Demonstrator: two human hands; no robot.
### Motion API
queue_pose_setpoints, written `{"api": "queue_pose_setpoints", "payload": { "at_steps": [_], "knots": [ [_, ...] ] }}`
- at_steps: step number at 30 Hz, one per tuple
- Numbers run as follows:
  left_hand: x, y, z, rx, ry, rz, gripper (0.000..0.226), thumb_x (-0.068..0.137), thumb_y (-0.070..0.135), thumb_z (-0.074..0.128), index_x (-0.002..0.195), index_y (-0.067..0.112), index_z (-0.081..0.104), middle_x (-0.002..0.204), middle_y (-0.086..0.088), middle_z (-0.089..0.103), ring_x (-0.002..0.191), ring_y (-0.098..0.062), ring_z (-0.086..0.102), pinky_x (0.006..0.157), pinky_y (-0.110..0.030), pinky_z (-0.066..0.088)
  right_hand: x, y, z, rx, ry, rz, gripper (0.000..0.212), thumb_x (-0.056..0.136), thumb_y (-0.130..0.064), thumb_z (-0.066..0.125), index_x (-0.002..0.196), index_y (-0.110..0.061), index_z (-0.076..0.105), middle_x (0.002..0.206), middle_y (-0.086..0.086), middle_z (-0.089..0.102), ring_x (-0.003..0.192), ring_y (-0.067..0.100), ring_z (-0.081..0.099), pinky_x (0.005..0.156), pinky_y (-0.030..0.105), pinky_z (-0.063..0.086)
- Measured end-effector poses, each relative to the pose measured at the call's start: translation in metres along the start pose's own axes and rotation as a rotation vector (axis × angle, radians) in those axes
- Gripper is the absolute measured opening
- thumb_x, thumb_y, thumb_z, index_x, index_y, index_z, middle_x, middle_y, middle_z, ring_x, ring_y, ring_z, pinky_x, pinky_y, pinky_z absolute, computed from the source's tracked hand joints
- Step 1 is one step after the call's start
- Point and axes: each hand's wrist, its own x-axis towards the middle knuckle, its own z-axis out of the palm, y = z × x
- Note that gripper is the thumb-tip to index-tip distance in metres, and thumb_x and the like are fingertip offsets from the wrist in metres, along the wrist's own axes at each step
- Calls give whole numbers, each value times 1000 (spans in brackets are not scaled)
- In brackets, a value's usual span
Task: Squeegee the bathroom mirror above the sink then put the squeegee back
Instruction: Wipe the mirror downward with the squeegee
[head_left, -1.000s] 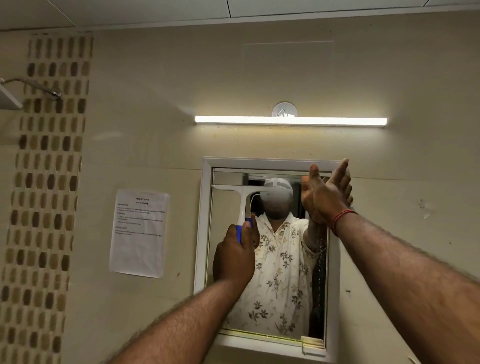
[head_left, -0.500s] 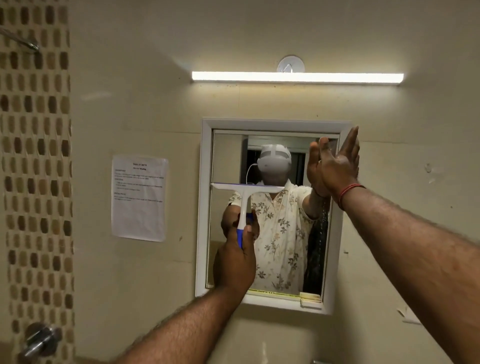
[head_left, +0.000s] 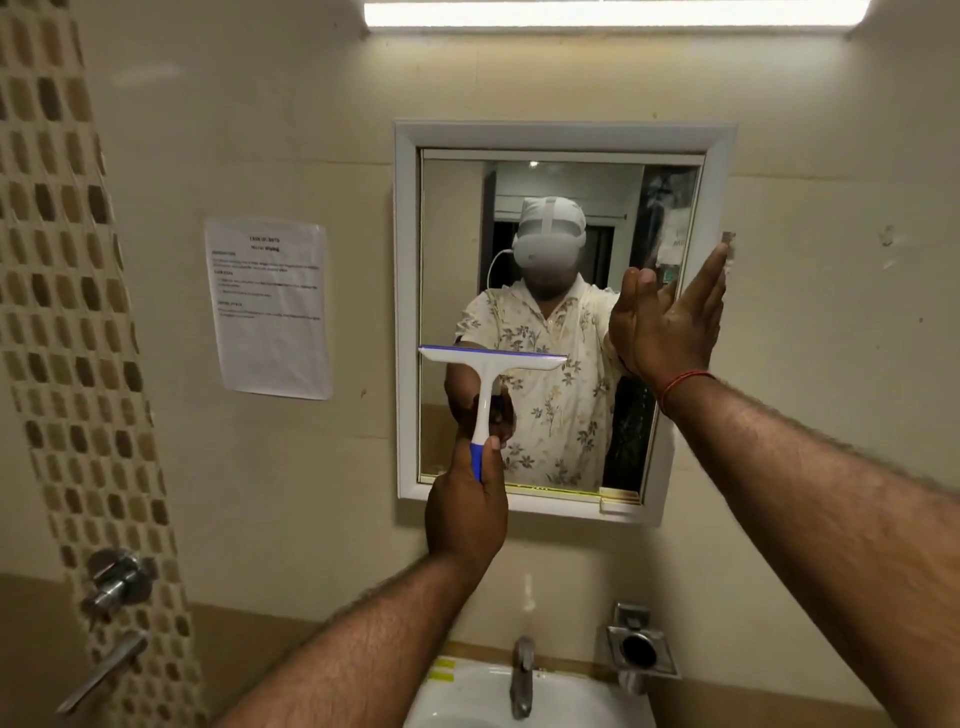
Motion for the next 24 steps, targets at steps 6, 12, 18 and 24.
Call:
{"api": "queue_pose_setpoints", "payload": {
  "at_steps": [6,12,18,24],
  "knots": [
    [-18,-24,5,49,-33,-38,65,101,76,28,122,24,62,71,6,63,65,-16,66,56,-31,55,-27,29,7,-10,-4,35,95,107,-69,45,175,-31,-9,184,7,-1,169,29,6,136,54,7],
    [-42,-48,8,111,-57,-67,60,100,78,26,110,28,57,72,2,61,63,-20,63,58,-38,59,-64,54,14,-10,7,92,98,105,-72,49,175,-34,-8,184,7,5,168,28,13,134,57,10],
    [-71,-73,9,162,-98,-108,71,97,79,23,118,23,60,69,0,61,59,-21,63,54,-35,55,-107,89,20,2,-17,153,98,103,-74,49,174,-37,-9,184,4,6,168,28,12,135,58,11],
    [-84,-90,12,186,-126,-156,69,98,78,23,117,22,59,68,1,60,58,-22,62,53,-33,53,-146,123,23,13,-61,207,101,100,-77,48,173,-38,-10,183,5,6,167,25,14,134,57,14]
  ]
}}
